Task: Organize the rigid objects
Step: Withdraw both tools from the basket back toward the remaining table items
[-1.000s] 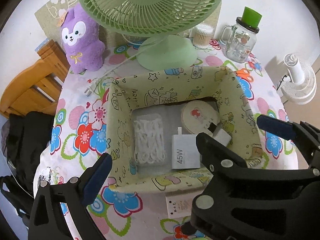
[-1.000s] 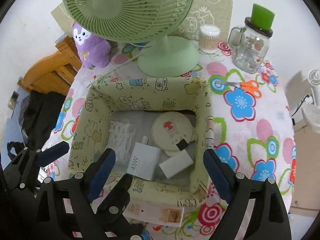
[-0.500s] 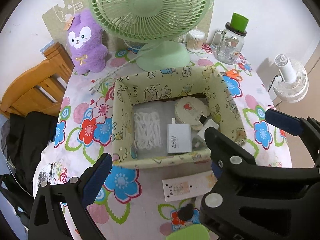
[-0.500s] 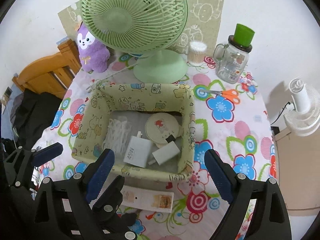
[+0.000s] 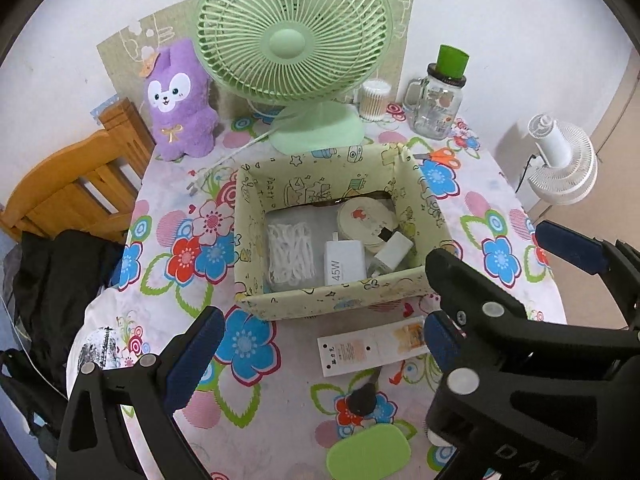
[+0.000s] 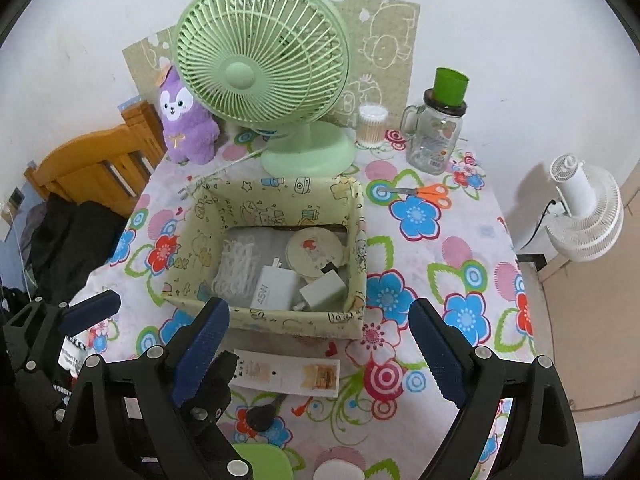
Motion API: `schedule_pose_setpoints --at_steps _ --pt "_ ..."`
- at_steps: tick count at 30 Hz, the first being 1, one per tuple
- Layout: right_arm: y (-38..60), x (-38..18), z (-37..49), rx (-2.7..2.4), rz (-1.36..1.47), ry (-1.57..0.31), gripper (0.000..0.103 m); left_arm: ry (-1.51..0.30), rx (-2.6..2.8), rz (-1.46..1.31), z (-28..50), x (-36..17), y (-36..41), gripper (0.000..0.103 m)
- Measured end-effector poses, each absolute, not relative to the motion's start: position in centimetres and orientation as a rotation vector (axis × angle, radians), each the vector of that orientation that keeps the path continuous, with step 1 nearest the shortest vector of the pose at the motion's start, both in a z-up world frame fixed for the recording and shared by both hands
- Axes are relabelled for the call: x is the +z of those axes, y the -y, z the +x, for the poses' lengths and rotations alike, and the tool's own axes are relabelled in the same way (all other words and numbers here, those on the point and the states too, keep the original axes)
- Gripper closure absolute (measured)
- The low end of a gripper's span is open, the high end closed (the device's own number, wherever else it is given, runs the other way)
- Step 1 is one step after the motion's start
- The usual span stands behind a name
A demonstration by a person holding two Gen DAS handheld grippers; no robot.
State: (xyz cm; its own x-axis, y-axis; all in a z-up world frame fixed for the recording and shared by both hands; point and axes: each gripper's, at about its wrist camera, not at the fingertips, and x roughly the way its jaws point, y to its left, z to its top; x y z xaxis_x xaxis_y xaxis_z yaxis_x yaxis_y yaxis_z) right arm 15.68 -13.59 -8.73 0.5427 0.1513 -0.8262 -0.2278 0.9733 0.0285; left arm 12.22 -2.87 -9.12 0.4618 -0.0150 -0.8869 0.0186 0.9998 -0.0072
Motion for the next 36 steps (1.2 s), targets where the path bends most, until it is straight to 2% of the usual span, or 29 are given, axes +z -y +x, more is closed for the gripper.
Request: schedule_pose_setpoints --at_steps 16,36 --pt "14.4 -7.5 11.7 0.210 -0.026 -0.935 0.010 -1.050 -0.055 -0.001 9.0 -8.0 1.9 0.002" --pt "16.1 -11.1 6.9 0.117 0.016 -0.945 0.010 -1.085 -0.190 0.043 6.2 -12.2 2.3 0.002"
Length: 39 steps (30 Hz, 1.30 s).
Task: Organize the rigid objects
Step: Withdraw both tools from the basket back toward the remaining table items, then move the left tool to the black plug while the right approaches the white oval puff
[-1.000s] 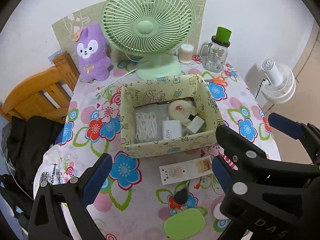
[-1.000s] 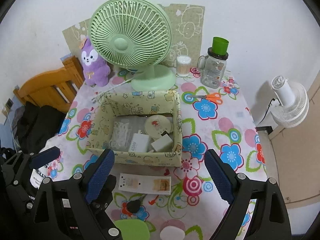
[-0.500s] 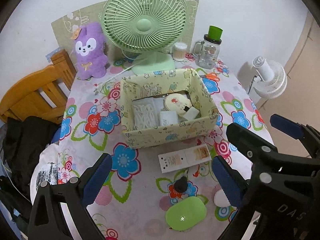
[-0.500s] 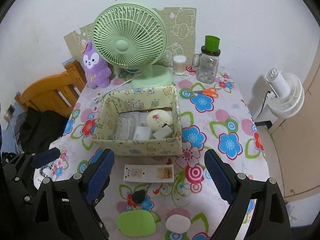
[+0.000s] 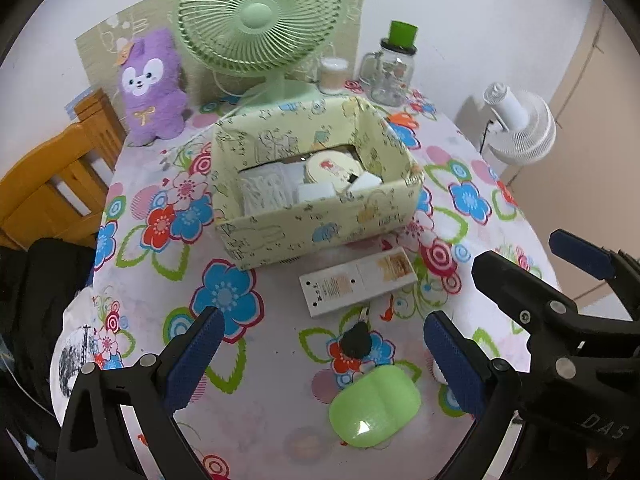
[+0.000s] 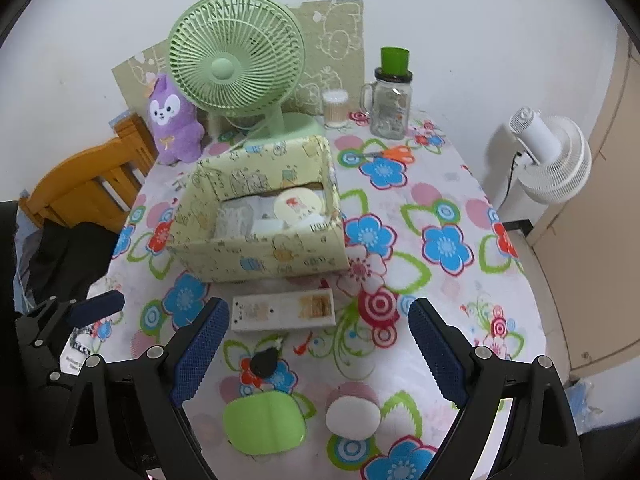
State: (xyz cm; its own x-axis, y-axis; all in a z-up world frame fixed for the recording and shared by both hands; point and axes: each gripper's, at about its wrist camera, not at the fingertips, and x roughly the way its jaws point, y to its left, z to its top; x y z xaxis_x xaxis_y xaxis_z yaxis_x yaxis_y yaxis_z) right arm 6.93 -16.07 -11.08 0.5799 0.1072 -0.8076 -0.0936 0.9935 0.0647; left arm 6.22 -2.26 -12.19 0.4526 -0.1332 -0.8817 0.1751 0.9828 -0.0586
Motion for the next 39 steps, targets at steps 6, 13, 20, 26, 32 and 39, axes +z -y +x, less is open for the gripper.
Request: schedule_pose_setpoints --at_steps 6,13,20,26,32,39 --pt "16.4 -12.8 5.9 0.082 0.017 -0.954 0.010 -1.096 -0.226 0.077 6.1 -14.0 2.9 0.002" --pt "17.2 -14.9 5.2 0.044 0.021 -0.970 0.010 -1.109 -0.262 0.122 6.2 -16.3 3.6 0.004" --pt "17.9 -16.7 4.6 0.019 0.029 -0.980 0.010 -1.120 -0.302 0.171 6.7 -18.4 4.4 0.006" --pt "18.9 -18.3 4.3 -0.007 0.058 -0.995 0.010 -1.144 -0.316 0.188 7.0 -20.1 4.9 0.010" --pt "19.4 -19.8 4.2 -0.032 0.077 -1.007 0.010 -1.171 -0.321 0.196 7.5 -21.8 5.1 0.016" --pt "19.8 -21.4 4.1 -0.047 0.096 -1.038 0.010 -1.183 -0.319 0.207 8.1 -23.2 5.6 0.024"
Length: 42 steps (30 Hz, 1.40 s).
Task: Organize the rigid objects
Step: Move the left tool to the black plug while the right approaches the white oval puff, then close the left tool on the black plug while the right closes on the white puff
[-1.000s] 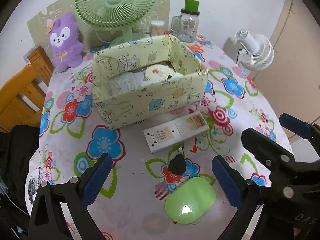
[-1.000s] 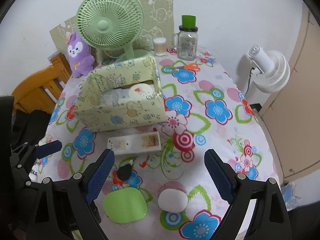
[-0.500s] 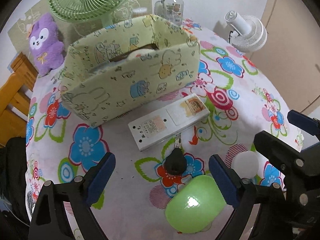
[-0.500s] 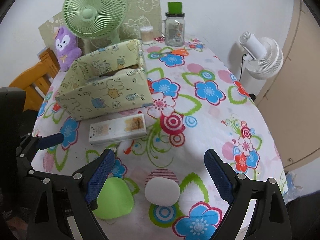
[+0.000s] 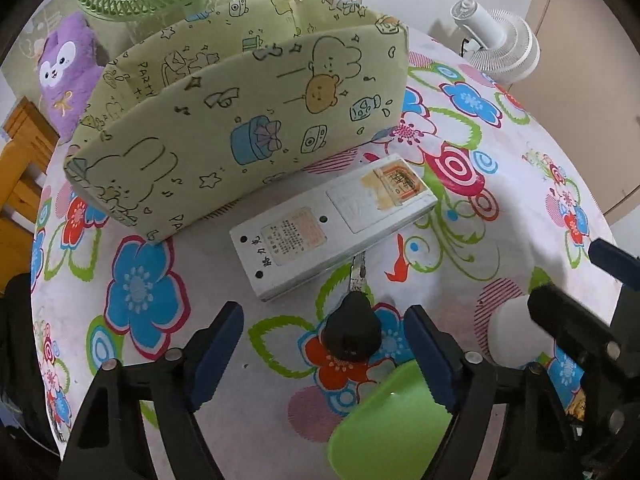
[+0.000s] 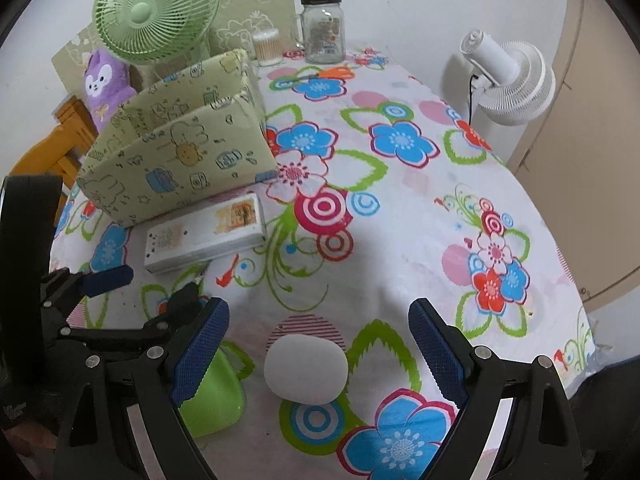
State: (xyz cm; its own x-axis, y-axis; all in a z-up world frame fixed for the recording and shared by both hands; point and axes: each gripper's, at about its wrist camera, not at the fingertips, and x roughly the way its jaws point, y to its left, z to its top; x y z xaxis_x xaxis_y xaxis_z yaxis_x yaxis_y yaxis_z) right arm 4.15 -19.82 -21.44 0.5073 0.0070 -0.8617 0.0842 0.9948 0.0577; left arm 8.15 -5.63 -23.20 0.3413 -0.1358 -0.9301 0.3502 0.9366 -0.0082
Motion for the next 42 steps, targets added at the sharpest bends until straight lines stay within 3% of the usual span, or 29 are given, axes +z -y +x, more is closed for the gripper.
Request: schedule_pose_setpoints --at_steps 6,10,18,32,36,38,42 --pt "20.0 -22.4 3.9 -0.052 0.107 -1.058 0.010 -1.196 -0.310 0.217 8.2 -24.1 5.9 0.036" --pt "20.1 -22.8 3.8 -0.061 0.114 -1.064 0.010 -1.194 -0.301 0.191 8.1 -24.2 5.8 0.038" --pt "20.4 -23.9 3.4 -0.087 0.148 -1.087 0.010 -1.163 -0.354 0.208 7.1 -23.8 6.6 0.071" --pt "19.6 -25.4 2.7 -0.096 0.154 -1.108 0.010 -1.151 -0.336 0.201 6.0 -23.3 5.9 0.073" --pt "18.8 -26.0 2.9 -0.096 0.126 -1.123 0.026 -1.155 -0.328 0.192 5.4 -23.2 5.1 0.073" --pt "18.3 -26.0 2.9 -0.089 0.093 -1.115 0.044 -1.157 -0.321 0.184 5.1 -23.1 4.6 0.073" --pt "17.9 -26.0 3.0 -0.069 0.093 -1.114 0.045 -1.158 -0.308 0.163 5.0 -23.0 4.3 0.073"
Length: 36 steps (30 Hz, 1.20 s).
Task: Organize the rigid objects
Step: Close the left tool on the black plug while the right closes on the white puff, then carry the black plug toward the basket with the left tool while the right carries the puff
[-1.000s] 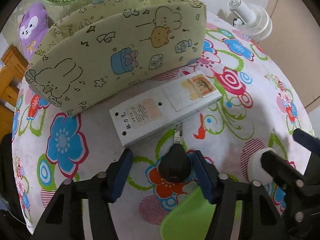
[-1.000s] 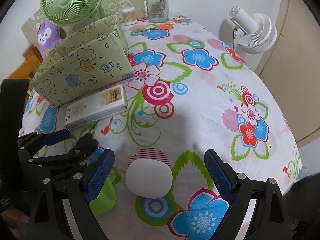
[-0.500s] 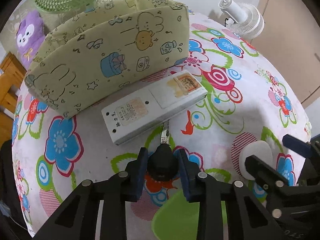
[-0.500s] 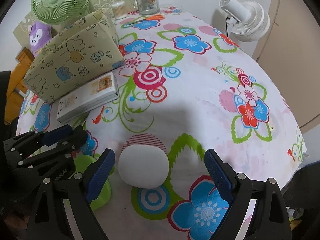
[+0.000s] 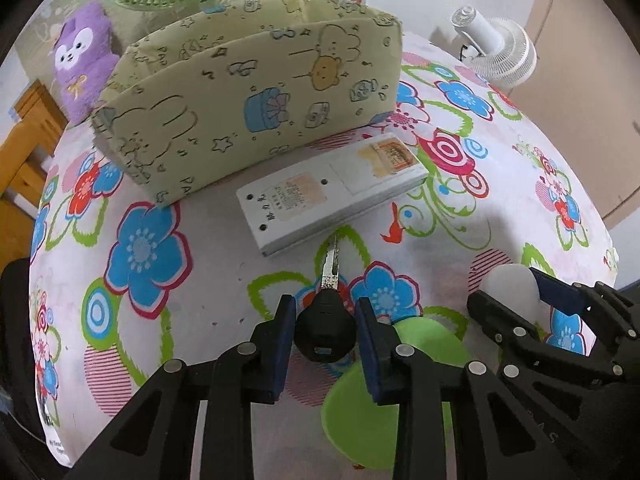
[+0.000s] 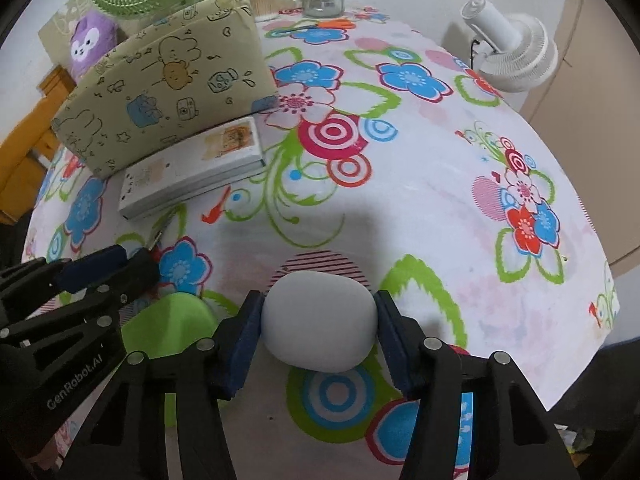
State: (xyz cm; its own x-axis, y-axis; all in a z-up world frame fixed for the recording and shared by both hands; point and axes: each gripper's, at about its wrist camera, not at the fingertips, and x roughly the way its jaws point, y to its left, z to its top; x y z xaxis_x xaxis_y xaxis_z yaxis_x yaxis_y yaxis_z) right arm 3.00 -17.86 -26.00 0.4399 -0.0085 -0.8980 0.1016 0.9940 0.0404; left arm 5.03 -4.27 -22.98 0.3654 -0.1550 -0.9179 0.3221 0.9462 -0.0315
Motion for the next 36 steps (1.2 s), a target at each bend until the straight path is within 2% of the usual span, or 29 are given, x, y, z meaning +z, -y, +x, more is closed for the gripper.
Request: schedule_pose_setpoints --at_steps 12,36 --pt "16.5 -23.8 4.1 -0.018 0.080 -1.101 0.045 -1.140 -0.266 0.102 4.7 -20.1 3.0 0.073" --pt "14.9 -15.7 6.9 0.073 0.032 -1.028 0.044 -1.062 -0.170 0.079 6.7 -12.5 2.3 0.073"
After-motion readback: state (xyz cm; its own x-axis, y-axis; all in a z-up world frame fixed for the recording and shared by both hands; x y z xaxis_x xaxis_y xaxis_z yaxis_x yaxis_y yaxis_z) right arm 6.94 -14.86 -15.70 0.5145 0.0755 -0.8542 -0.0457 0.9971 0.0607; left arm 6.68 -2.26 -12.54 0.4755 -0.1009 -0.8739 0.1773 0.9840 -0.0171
